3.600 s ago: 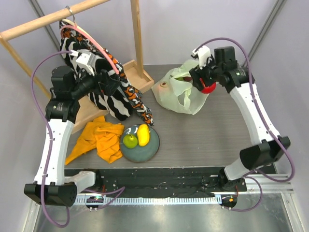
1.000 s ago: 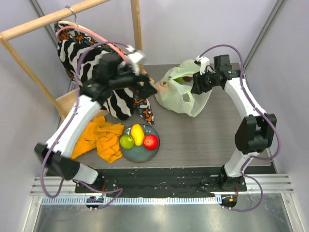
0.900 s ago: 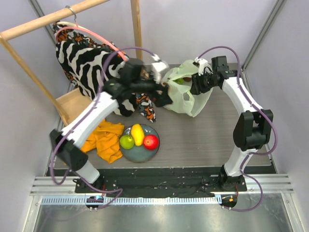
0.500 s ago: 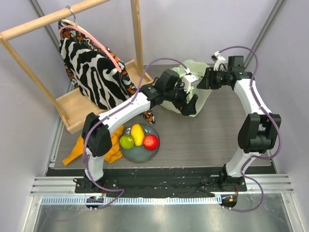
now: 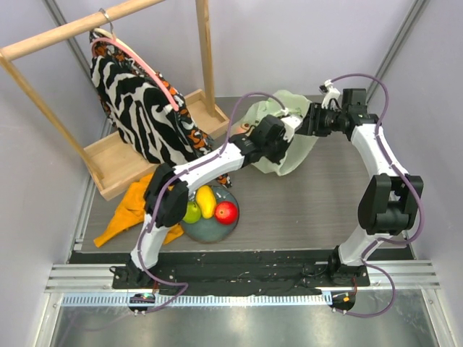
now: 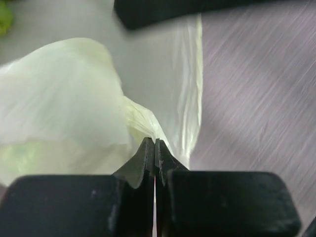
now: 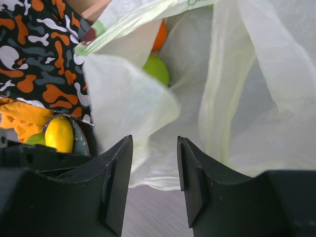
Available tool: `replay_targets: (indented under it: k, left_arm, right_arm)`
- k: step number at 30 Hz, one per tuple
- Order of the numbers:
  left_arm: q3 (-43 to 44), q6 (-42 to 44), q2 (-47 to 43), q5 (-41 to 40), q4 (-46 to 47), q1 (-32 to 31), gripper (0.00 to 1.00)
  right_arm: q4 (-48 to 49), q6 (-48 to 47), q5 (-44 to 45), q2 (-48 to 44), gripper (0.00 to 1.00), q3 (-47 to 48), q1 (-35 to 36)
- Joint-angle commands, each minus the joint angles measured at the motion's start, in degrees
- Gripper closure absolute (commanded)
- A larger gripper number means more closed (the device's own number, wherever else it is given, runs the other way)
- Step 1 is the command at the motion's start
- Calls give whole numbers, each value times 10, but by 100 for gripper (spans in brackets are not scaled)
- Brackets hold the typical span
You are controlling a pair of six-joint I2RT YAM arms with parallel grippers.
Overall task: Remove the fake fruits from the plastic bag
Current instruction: Adjust the plastic bag at the center of the board.
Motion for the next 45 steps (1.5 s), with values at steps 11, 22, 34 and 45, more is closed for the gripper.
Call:
replay_targets:
  k: [11,22,34,45]
  left_arm:
    - [-252,75,-311,11,-90,13,100]
    - [-295,122,-354,-4,-111,8,100]
    - [-259,0,-327,-191,-31,7,100]
    - [-277,-106,-322,-247,-31,12,100]
  right_arm:
    - [84,-25,288,121,50,-11,-1]
    - [-103,-145,215,-289,46,-248,-22]
    - [-15,-167,40,-175,49,-194,77]
    - [-68,-223,-3,-196,56,-188,114]
